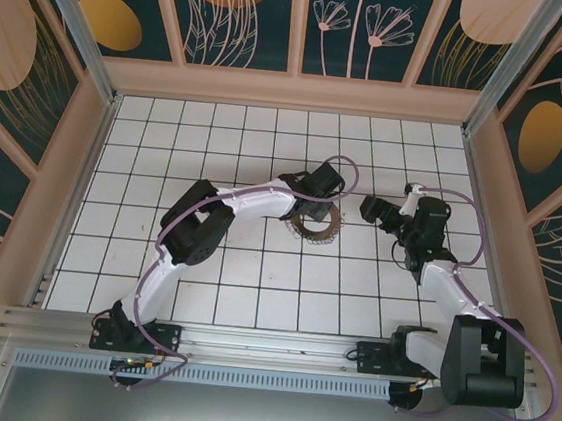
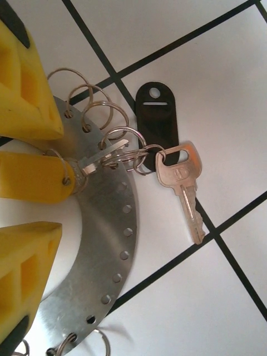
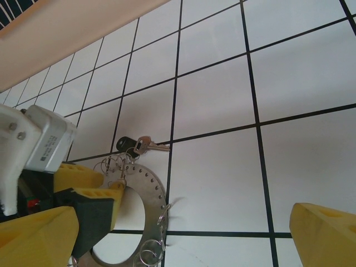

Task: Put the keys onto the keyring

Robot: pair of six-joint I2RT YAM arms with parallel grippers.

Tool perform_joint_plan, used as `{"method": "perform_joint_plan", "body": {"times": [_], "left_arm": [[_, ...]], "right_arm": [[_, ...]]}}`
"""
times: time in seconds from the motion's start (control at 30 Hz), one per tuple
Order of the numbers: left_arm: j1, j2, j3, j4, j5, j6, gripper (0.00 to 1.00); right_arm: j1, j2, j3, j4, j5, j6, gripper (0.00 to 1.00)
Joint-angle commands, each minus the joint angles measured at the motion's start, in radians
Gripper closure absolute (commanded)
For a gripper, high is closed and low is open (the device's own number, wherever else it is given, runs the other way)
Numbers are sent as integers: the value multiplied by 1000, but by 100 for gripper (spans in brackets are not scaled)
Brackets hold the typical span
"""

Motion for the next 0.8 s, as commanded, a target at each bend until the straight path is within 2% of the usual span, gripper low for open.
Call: {"method": "perform_joint_plan", "body": {"times": [0.0, 0.17, 0.3, 0.5, 0.77], "left_arm": [[-1, 34, 21, -31, -26, 13, 58], [-1, 53, 26, -28, -44, 9, 62], [-2, 59, 15, -24, -33, 4, 70], [-26, 9, -50, -27, -42, 3, 77], [-55, -103, -184, -10, -45, -21, 77]], "right_arm": [[-7, -13, 8, 11, -13, -15, 2], [-12, -18, 10, 9, -13, -19, 2], [-17, -23, 8, 6, -11, -21, 3], [-27, -43, 5, -6, -10, -25, 3], [-29, -34, 8, -4, -25, -18, 3]]}}
